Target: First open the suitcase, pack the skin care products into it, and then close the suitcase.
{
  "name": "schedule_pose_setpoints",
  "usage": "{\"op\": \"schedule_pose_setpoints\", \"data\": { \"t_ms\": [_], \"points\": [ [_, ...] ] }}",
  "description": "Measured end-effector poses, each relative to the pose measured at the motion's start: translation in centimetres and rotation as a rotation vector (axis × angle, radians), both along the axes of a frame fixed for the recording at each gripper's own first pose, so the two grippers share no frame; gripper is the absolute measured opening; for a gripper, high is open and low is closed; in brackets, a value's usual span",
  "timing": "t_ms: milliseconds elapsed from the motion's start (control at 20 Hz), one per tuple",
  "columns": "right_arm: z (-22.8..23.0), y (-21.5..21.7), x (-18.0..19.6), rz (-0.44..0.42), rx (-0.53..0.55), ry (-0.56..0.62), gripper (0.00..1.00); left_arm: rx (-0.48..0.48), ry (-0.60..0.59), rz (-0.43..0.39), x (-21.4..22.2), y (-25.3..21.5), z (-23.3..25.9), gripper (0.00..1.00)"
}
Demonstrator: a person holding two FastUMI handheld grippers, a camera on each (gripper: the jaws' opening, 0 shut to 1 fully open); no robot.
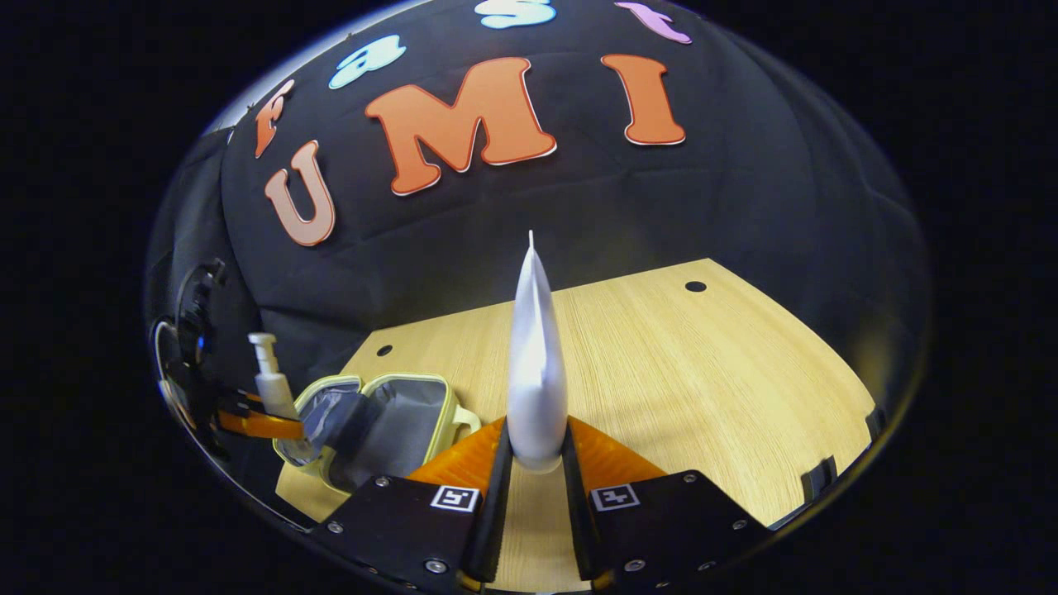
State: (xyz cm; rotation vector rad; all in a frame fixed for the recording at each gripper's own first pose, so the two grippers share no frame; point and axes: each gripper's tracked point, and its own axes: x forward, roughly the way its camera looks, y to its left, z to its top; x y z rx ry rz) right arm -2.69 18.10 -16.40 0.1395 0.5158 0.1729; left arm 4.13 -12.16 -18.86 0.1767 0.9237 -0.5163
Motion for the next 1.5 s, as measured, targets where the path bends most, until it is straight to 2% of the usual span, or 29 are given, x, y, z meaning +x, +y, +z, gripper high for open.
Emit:
{"op": "schedule_pose_setpoints", "data": {
  "t_ms": [50, 350, 600, 700, 800, 850, 950, 1200, 1300, 1400, 1500],
  "points": [
    [0.3, -0.1, -0.3, -0.013, 0.004, -0.003, 0.36, 0.004, 0.025, 0.002, 0.7, 0.3, -1.0, 0.59],
    [0.0, -1.2, -1.8, -0.078, -0.015, 0.025, 0.35, 0.025, 0.201, 0.037, 2.9, 0.8, -7.3, 0.59],
    [-0.7, -2.1, -2.4, -0.114, -0.027, 0.061, 0.35, 0.058, 0.25, 0.042, 4.3, 0.2, -10.6, 0.6],
    [-0.8, -2.2, -2.4, -0.119, -0.032, 0.068, 0.35, 0.044, 0.266, 0.04, 4.4, -0.6, -11.1, 0.6],
    [-0.7, -2.1, -2.2, -0.118, -0.039, 0.072, 0.35, 0.046, 0.232, 0.032, 5.3, -1.0, -11.0, 0.6],
    [-0.6, -1.9, -2.0, -0.114, -0.043, 0.07, 0.35, 0.036, 0.215, 0.019, 5.6, -1.6, -10.6, 0.7],
    [-0.6, -1.3, -1.8, -0.102, -0.047, 0.07, 0.35, 0.04, 0.176, 0.011, 6.0, -2.1, -9.8, 1.0],
    [0.1, 1.6, -1.3, -0.034, -0.06, 0.074, 0.35, 0.002, 0.065, 0.027, 6.0, -1.7, -6.7, 0.99],
    [0.5, 3.6, -1.0, 0.01, -0.061, 0.081, 0.35, -0.054, -0.004, 0.055, 6.0, -1.1, -4.2, 0.99],
    [1.1, 6.7, -0.7, 0.073, -0.058, 0.088, 0.35, -0.157, -0.067, 0.102, 5.8, -0.7, -1.0, 1.0],
    [1.2, 10.0, -0.6, 0.138, -0.06, 0.108, 0.35, -0.226, -0.148, 0.144, 5.6, 1.4, 2.4, 0.99]
  ]
}}
